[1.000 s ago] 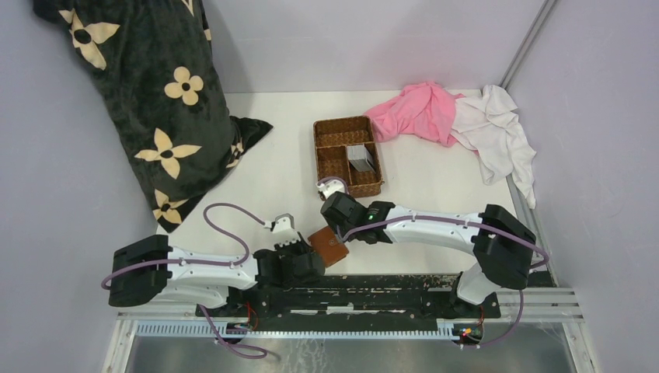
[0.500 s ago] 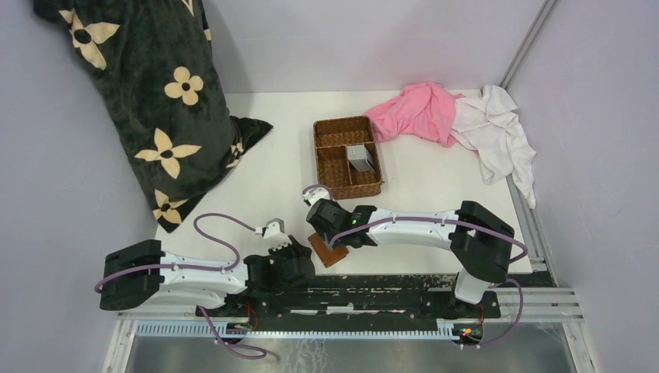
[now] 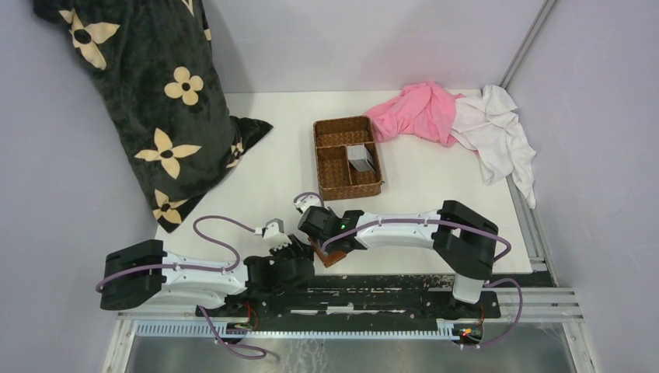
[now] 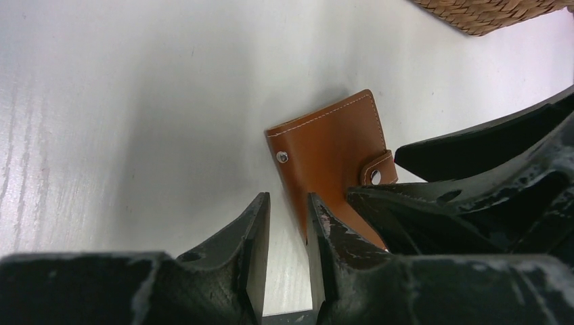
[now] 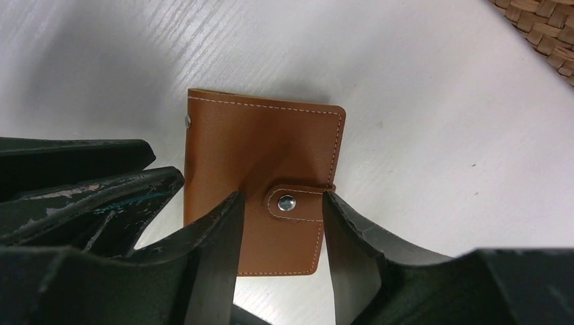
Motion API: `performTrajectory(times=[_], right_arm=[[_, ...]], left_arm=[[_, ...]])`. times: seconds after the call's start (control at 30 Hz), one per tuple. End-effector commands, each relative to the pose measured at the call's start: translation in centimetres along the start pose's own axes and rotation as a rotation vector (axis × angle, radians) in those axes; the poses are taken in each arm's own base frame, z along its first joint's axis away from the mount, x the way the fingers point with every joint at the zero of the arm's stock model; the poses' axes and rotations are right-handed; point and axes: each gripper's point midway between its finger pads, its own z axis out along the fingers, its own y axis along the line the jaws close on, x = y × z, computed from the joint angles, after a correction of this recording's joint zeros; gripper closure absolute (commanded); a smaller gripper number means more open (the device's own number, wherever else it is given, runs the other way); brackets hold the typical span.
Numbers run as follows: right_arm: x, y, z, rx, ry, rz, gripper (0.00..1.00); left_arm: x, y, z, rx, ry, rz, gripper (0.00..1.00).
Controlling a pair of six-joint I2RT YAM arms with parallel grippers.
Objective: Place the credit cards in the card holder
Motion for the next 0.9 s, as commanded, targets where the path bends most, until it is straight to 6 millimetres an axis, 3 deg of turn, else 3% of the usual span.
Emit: performTrajectory(times=[0.0,0.4,0.67,0.87], right_arm=[[-1.4,-0.1,-0.1,0.042,-0.036,-0.015,0.47],[1.9,-1.7,1.7,0.145,0.046,-0.056,0.48],[3.5,-2.7,2.1,0.198,0.078,-0.054,0.6],[3.6,-3.4,1.6,0.218,0.076,-0.034,0.68]], left_arm=[[-0.6,-1.1,0.3,0.024,-0.05,-0.046,0.66],[0.6,-1.0,1.1,0.003,-0.039,-0.024,0.6],[1.1,-0.7,1.6,-0.037,-0.041,-0.009,0.57],[1.8,-0.5,2.1,-0.072,-0.036,0.005,0.53]])
